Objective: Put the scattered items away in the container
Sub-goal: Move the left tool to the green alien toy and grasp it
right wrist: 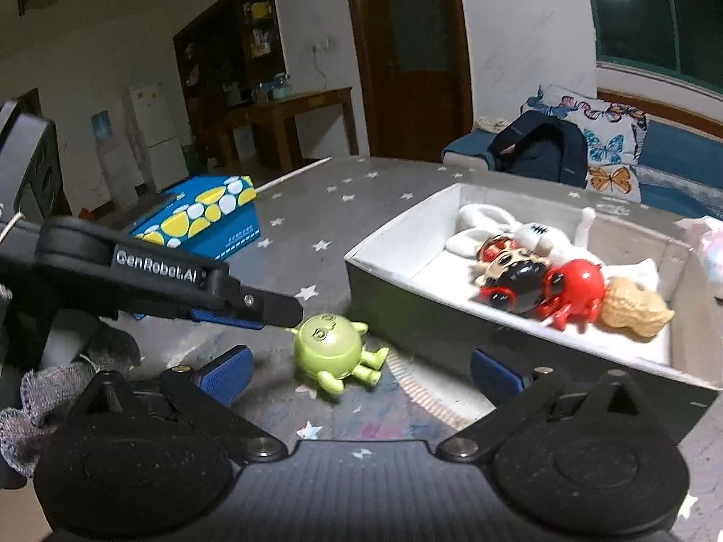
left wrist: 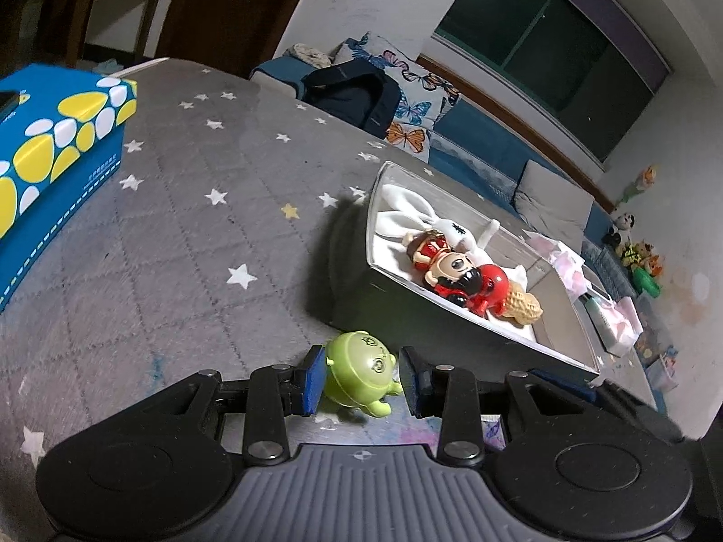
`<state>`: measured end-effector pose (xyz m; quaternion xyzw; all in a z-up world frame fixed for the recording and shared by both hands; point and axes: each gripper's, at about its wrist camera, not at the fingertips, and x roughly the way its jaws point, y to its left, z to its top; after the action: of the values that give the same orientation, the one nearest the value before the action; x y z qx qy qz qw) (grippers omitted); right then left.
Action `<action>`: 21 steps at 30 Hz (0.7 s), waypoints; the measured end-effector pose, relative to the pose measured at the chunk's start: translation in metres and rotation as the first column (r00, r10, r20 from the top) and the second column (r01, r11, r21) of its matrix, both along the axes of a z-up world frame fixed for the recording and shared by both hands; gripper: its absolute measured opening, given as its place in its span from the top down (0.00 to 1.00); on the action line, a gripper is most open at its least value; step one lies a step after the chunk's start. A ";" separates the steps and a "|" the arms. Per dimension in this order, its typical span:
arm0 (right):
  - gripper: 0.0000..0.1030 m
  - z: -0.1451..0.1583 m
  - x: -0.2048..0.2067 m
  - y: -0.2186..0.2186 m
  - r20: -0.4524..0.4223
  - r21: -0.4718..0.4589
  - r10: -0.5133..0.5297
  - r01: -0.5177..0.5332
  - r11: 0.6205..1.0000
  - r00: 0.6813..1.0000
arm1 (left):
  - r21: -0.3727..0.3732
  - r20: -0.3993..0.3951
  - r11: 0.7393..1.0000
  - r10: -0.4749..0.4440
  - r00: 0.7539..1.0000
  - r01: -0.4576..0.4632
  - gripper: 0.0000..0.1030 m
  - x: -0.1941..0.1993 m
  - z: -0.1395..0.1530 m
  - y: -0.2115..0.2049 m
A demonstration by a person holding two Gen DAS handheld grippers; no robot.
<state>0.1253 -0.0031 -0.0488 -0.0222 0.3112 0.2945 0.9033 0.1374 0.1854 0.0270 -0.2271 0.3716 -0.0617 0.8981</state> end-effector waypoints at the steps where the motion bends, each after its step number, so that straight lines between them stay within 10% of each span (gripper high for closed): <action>1: 0.00 -0.002 0.001 0.002 -0.006 -0.002 0.004 -0.004 1.000 1.000 | -0.009 -0.002 1.000 0.003 1.000 -0.003 0.64 0.001 -0.001 0.002; 21: 0.09 -0.036 0.033 0.035 -0.117 -0.004 0.027 -0.028 1.000 0.993 | -0.072 -0.031 0.997 -0.006 1.000 0.004 0.64 0.026 -0.014 0.013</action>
<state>0.1579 0.0318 -0.0846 -0.0117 0.3642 0.3067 0.8793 0.1637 0.1979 0.0133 -0.2592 0.3836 -0.0737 0.8833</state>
